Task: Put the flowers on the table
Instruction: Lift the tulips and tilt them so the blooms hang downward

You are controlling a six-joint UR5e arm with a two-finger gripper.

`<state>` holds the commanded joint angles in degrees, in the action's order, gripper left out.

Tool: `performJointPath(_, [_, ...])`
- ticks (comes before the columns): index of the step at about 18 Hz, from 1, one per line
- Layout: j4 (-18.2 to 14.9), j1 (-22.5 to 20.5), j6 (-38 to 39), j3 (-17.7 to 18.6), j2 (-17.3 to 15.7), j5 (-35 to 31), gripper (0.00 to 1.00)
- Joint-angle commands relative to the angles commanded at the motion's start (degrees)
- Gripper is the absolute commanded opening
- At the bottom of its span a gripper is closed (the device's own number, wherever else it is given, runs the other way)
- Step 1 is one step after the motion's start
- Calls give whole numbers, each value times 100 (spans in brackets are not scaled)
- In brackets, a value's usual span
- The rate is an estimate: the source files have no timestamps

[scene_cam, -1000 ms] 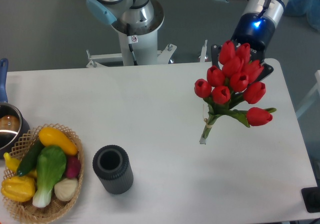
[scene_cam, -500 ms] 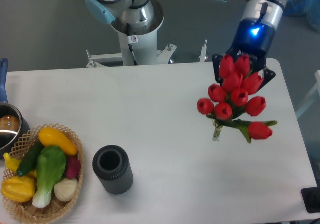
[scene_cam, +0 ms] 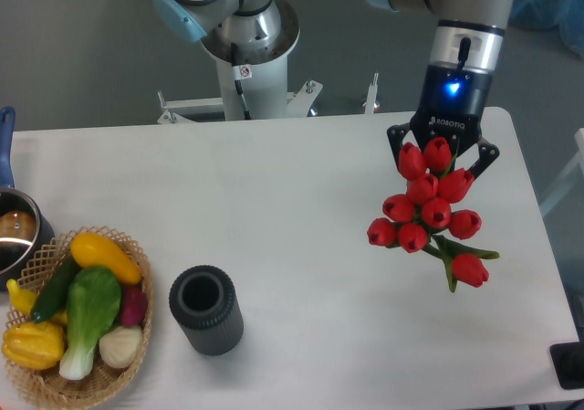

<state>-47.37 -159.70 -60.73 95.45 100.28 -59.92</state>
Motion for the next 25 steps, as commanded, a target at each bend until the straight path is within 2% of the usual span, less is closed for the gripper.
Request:
performJointPath(5, [-87, 431, -167, 175, 194, -1318, 33])
performJointPath(9, [-473, 545, -447, 176, 299, -1636, 33])
performJointPath(12, [-825, 633, -720, 229, 352, -2417, 33])
performJointPath(16, [-1036, 721, -826, 237, 527, -2577, 33])
performJointPath(19, [-1370, 853, -914, 202, 659, -3094, 33])
performJointPath(25, [-1415, 1037, -932, 255, 975, -3420, 33])
